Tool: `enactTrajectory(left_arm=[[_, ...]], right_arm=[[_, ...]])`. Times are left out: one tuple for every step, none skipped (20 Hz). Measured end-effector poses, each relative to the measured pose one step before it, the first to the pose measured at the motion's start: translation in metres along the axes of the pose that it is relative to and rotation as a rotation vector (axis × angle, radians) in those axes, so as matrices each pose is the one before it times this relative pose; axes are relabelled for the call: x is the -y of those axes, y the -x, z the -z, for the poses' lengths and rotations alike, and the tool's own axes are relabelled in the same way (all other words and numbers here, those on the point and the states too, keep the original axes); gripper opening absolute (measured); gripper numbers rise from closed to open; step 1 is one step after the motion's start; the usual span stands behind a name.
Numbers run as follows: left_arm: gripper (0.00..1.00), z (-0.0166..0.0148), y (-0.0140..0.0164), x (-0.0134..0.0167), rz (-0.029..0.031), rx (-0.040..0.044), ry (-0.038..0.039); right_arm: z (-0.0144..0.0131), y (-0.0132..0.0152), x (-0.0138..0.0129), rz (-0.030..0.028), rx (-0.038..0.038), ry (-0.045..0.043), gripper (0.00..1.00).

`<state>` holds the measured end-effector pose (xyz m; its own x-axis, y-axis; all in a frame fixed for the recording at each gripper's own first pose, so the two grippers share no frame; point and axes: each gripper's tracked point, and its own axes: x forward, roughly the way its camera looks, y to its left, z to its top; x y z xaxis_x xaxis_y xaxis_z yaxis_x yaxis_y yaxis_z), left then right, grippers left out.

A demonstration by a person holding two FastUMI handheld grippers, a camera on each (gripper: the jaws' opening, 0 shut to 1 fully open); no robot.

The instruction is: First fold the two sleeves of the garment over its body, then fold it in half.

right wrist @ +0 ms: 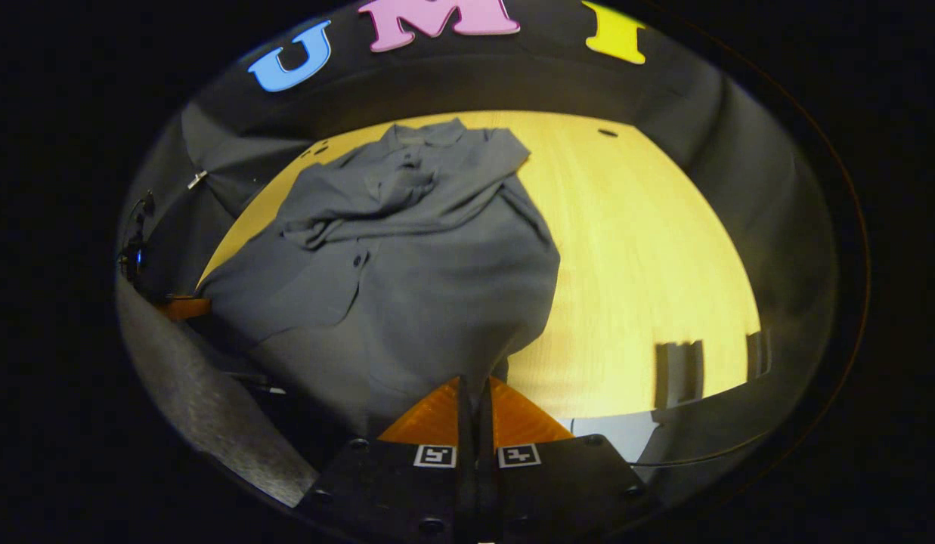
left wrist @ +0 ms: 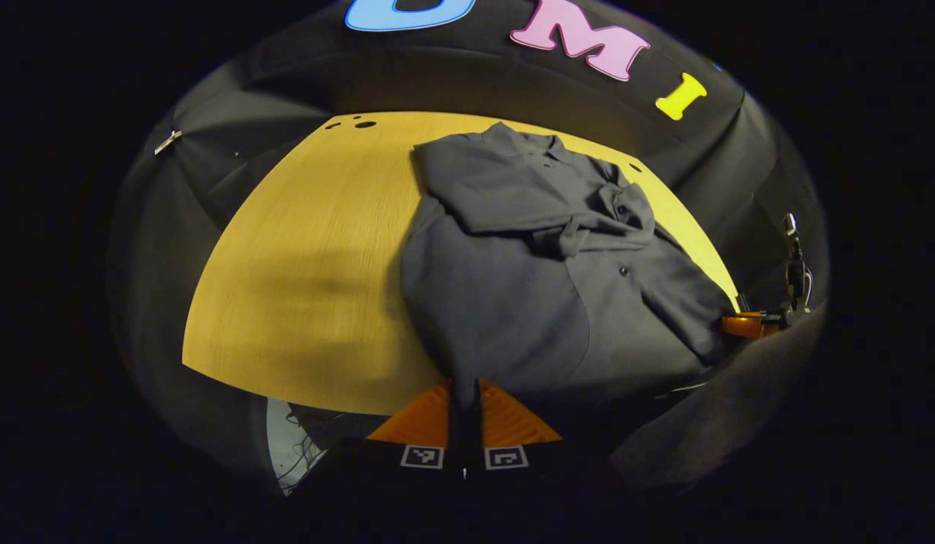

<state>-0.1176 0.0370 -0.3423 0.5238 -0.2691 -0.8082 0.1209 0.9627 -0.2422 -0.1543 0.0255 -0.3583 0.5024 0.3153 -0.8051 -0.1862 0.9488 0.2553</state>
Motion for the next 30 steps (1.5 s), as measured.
enactTrajectory(left_arm=[[0.06,-0.01686,0.00314,-0.00141,0.00043,0.03897,0.01176],[0.06,-0.01922,0.00094,-0.00121,-0.00044,0.03746,0.01693],[0.06,-0.01792,-0.00157,-0.00117,0.0008,0.03426,0.017],[0.06,-0.01679,-0.0003,0.00025,0.00302,0.03022,0.01311],[0.06,-0.01388,-0.00257,0.00095,0.00187,0.02861,0.00288],[0.06,-0.01333,-0.00317,-0.0001,0.00184,0.02233,-0.00745],[0.06,-0.01325,-0.00276,0.00043,0.00404,0.02359,-0.00735],[0.05,-0.01415,-0.00327,0.00134,0.00503,0.02329,-0.00552],[0.06,-0.01097,-0.00514,0.00164,0.00697,0.02254,-0.00504],[0.06,-0.00936,-0.00741,0.00174,0.00649,0.01414,-0.00899],[0.06,-0.0089,-0.00765,0.00074,0.00167,0.00874,-0.01274],[0.05,-0.0088,-0.00777,-0.00014,-0.00004,0.00886,-0.01044],[0.05,-0.00877,-0.00849,0.00031,0.00175,0.00947,-0.0059],[0.06,-0.00999,-0.00612,0.00074,0.00336,0.01194,-0.00217],[0.06,-0.00835,-0.00626,-0.00033,0.00059,0.01354,-0.00329],[0.06,-0.00764,-0.00683,-0.00148,-0.0018,0.00976,-0.00311],[0.06,-0.00567,-0.0084,-0.00105,-0.00096,0.00777,-0.00204],[0.06,-0.00604,-0.0068,-0.00076,-0.00042,0.00626,-0.00105],[0.06,-0.00512,-0.00886,-0.00089,0.00043,0.00645,-0.00023],[0.06,-0.00603,-0.0069,-0.00061,0.00063,0.00726,-0.00196],[0.05,-0.00525,-0.00713,-0.00058,-0.00072,0.00791,-0.00212],[0.06,-0.00566,-0.00616,-0.00112,-0.00028,0.00715,0.00137],[0.05,-0.0036,-0.00683,-0.00123,0.00015,0.00705,0.00353],[0.05,-0.00397,-0.007,-0.00124,-0.00057,0.00448,0.00413],[0.05,-0.00356,-0.00706,-0.00139,-0.00188,0.00238,0.00125],[0.05,-0.00416,-0.00672,-0.00168,-0.00237,0.00263,-0.0023],[0.05,-0.00262,-0.00814,-0.00146,-0.00326,0.00384,-0.00264],[0.05,-0.0032,-0.00681,-0.00129,-0.00434,0.00385,-0.00017],[0.05,-0.00188,-0.00658,-0.00108,-0.00597,0.00214,0.00484],[0.05,-0.00116,-0.00571,-0.00008,-0.0064,0.00039,0.00705]], right_arm=[[-0.01696,0.00374,0.00061,0.00297,0.03658,0.00994,0.05],[-0.01798,0.00156,0.00079,0.00276,0.03907,0.00415,0.05],[-0.01745,-0.00006,-0.00058,-0.00335,0.03547,-0.00554,0.05],[-0.01842,0.00022,0.00026,-0.00008,0.03829,-0.00728,0.06],[-0.0156,-0.00336,0.00064,-0.00103,0.03185,-0.0085,0.06],[-0.01556,-0.00337,0.00051,-0.00457,0.02829,-0.00706,0.06],[-0.014,-0.00363,0.00036,0.00036,0.02545,-0.0021,0.06],[-0.01268,-0.00442,0.00005,-0.00446,0.01835,-0.00069,0.05],[-0.01137,-0.00578,0.00083,0.00094,0.02151,0.0038,0.05],[-0.00971,-0.00659,0.00124,0.00276,0.01338,0.0058,0.05],[-0.00892,-0.00642,0.00099,0.00201,0.01729,0.00887,0.05],[-0.00727,-0.00732,-0.00091,0.00139,0.01299,0.00751,0.05],[-0.00726,-0.00616,-0.00107,-0.00256,0.00815,0.00465,0.05],[-0.00745,-0.00582,-0.00045,-0.00043,0.01437,0.00463,0.05],[-0.00645,-0.00721,-0.00023,-0.00099,0.0086,0.00333,0.05],[-0.00541,-0.00652,0.00255,0.00536,0.00914,0.00162,0.05],[-0.00253,-0.00275,0.00181,0.00683,0.00585,-0.0046,0.05],[-0.00328,-0.00578,0.00292,0.00645,0.00776,-0.0119,0.05],[-0.00359,-0.00758,0.00256,0.00811,0.00721,-0.0125,0.05],[-0.00321,-0.00809,0.00362,0.0092,0.00503,-0.0103,0.05],[-0.00204,-0.00729,0.00269,0.00722,0.00226,-0.00478,0.05],[-0.00189,-0.00608,0.00221,0.0068,0.00268,-0.00006,0.05],[-0.00217,-0.00707,0.0017,0.00576,0.00234,0.00551,0.05],[-0.00176,-0.00705,0.00149,0.00318,0.00118,0.00497,0.05],[-0.0024,-0.00723,0.00099,0.00224,0.00123,0.00382,0.05],[-0.00291,-0.00719,0.00181,0.00237,0.00081,0.00378,0.05],[-0.00203,-0.0085,0.00068,0.00135,0.00068,0.00359,0.05],[-0.00153,-0.00717,0.00194,0.00223,-0.0004,0.0034,0.05],[-0.0008,-0.00831,0.00209,0.00231,-0.00195,-0.00149,0.05],[-0.0008,-0.0082,0.00215,0.00256,-0.00352,-0.0037,0.05]])
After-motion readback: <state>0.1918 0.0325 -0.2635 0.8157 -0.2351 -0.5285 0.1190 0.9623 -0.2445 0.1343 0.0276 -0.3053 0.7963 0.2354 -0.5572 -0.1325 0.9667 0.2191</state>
